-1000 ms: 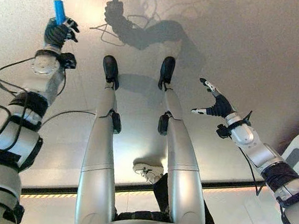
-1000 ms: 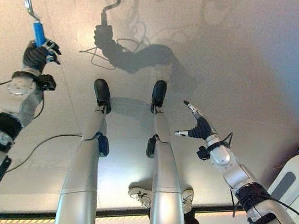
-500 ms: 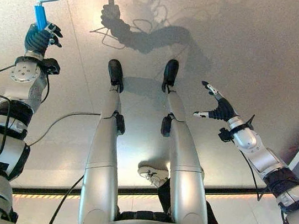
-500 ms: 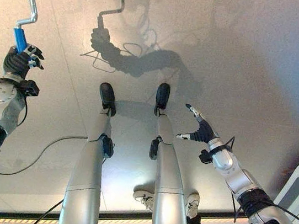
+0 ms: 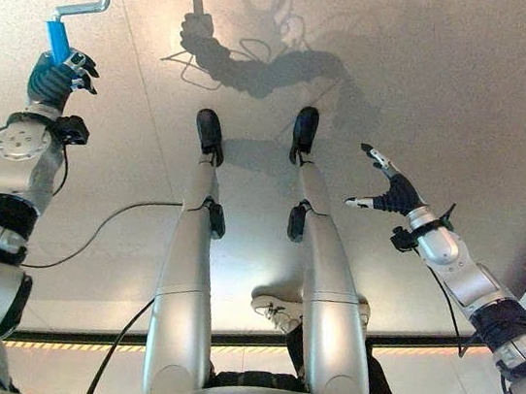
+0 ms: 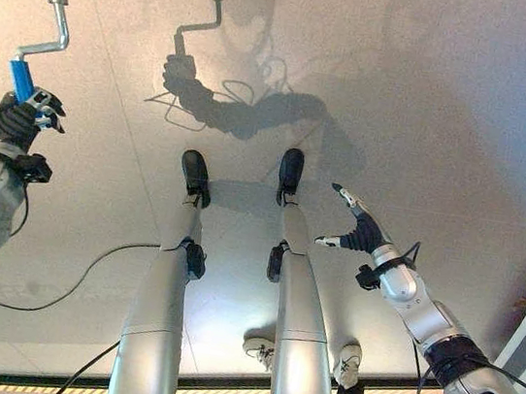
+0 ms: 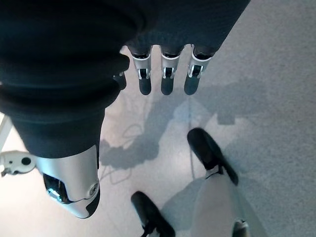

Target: Raise the hospital bed

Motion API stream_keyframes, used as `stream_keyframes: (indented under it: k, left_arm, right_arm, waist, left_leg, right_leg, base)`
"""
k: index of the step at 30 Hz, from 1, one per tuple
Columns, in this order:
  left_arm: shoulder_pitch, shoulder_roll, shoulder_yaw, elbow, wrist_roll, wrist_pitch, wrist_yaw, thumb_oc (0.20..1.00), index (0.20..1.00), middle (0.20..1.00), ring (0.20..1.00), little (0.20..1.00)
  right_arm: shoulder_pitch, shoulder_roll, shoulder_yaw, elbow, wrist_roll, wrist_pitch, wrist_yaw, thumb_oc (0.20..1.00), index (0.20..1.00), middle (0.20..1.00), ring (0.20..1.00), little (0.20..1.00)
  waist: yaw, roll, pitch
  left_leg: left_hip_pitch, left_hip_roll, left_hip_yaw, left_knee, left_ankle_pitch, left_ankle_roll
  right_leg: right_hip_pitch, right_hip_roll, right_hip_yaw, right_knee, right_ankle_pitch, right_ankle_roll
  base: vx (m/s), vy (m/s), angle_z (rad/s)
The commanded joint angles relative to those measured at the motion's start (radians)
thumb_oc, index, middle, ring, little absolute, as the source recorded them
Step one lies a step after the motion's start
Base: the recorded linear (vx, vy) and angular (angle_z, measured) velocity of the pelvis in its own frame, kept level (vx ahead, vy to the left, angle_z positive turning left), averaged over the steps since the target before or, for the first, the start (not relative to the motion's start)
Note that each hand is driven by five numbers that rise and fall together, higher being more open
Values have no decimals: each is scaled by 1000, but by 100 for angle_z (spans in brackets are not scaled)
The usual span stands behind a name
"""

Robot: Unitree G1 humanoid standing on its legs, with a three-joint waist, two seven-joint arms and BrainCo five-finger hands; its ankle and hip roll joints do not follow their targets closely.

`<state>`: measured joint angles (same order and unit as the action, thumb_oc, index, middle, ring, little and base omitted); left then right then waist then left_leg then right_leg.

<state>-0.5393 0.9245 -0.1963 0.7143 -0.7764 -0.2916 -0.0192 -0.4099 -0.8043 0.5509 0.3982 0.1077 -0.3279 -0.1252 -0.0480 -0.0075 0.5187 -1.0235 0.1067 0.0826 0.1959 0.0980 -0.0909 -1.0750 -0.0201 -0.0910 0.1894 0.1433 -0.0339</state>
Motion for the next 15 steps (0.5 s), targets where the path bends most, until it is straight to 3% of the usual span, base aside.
stream_keyframes:
  k: [1, 10, 15]
  left_arm:
    - [401, 136, 244, 112, -113, 29, 59, 200, 200, 200, 200, 200]
    - [656, 182, 300, -165, -133, 14, 3, 200, 200, 200, 200, 200]
    - [833, 195, 338, -415, -168, -5, -38, 200, 200, 200, 200, 200]
  right_arm:
    - [110, -33, -32, -20, -27, -27, 9, 1000, 1000, 1000, 1000, 1000]
    - [138, -40, -55, -12, -47, -19, 7, 1000, 1000, 1000, 1000, 1000]
    - [152, -43, -67, -7, -56, -16, 2, 1000, 1000, 1000, 1000, 1000]
  waist:
    - [75, 33, 1]
    - [97, 56, 1]
    - [114, 72, 1]
  left_leg:
    - [46, -89, 3, 46, -118, 82]
    - [50, -93, 7, 54, -114, 86]
    - [63, -98, 9, 49, -111, 88]
  right_leg:
    - [24, -36, -3, 48, -44, 119]
    - [31, -42, -9, 52, -41, 119]
    - [42, -44, -13, 52, -42, 120]
  base:
    - [0, 0, 0]
    - [0, 0, 0]
    - [0, 0, 0]
